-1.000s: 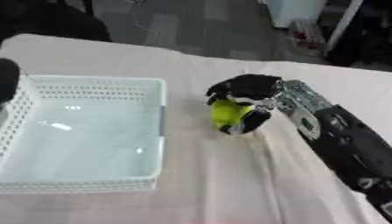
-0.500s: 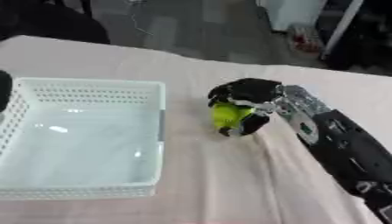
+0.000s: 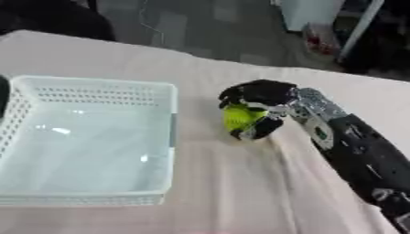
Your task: Pick up objects on the table and place them in the box.
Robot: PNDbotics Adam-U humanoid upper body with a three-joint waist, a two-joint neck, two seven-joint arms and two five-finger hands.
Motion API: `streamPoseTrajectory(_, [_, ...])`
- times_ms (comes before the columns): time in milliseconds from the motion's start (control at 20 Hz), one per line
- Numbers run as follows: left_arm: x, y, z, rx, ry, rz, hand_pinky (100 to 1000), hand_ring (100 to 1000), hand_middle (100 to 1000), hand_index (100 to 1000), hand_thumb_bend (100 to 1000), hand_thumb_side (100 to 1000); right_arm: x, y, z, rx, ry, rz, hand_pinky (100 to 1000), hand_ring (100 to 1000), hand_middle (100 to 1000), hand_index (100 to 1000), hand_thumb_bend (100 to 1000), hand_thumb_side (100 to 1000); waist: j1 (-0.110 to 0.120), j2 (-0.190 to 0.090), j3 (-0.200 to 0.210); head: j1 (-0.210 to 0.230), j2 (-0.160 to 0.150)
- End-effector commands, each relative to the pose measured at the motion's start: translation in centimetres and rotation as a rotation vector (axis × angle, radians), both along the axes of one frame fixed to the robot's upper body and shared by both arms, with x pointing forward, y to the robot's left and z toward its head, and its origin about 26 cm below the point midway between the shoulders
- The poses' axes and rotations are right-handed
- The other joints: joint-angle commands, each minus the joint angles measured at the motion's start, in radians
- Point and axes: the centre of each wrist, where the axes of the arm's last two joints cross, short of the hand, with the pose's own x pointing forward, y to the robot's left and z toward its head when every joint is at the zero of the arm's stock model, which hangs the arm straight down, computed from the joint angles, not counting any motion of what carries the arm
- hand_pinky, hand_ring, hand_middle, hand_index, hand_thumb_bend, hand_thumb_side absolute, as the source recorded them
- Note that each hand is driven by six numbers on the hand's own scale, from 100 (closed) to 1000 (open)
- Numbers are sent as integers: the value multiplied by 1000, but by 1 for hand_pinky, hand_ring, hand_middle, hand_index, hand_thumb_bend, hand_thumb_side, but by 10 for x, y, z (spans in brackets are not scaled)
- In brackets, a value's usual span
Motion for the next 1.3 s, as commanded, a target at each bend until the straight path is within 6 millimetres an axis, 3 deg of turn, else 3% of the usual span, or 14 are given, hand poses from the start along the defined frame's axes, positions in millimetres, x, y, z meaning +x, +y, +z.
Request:
streamPoseTrajectory(50, [-3,0,7,15,-26,-7,758,675,857,813,253,789,-1,-17,9,-50,-22,-49,747,895,907,884,363,459,3,-6,0,-16,-19])
streamPoseTrajectory(350, [-3,1,6,22,-24,-4,758,675,857,813,252,797,-1,-26,8,-52,-33,-88,749,894,907,884,369,468,-2,4,2,-18,-23])
streamPoseTrajectory(400, [-3,1,6,24,-24,-4,758,675,858,813,249,799,0,-27,7,-49,-32,-93,691,874,905,883,363,465,-2,6,1,-19,-23])
streamPoseTrajectory(450, [-3,1,6,25,-23,-4,758,675,858,813,249,799,0,-27,6,-42,-29,-100,691,874,905,883,363,465,-2,8,1,-19,-23])
streamPoseTrajectory(500, [-3,1,6,27,-23,-4,759,675,858,814,249,799,1,-28,5,-30,-23,-109,475,781,879,872,345,453,-2,10,1,-20,-23])
streamPoseTrajectory(600, [-3,2,6,27,-24,-3,759,675,858,814,248,800,3,-29,0,3,0,-129,346,715,867,873,329,447,-1,13,1,-24,-23])
streamPoseTrajectory(900, [-3,2,6,28,-29,-4,759,675,859,814,245,800,5,-35,-11,83,44,-145,277,669,852,867,291,460,0,22,3,-35,-27])
streamPoseTrajectory(1100, [-3,1,8,30,-34,-8,759,675,859,814,243,799,5,-37,-11,107,33,-143,169,594,819,841,268,455,-3,31,9,-44,-36])
streamPoseTrajectory(1200, [-3,0,8,31,-37,-10,759,675,859,814,241,793,5,-37,-12,114,25,-141,100,496,769,799,247,450,-4,34,12,-47,-39])
streamPoseTrajectory(1300, [-3,0,9,32,-38,-10,759,674,859,814,240,794,5,-38,-13,127,13,-136,100,368,673,738,214,438,-5,39,15,-50,-42])
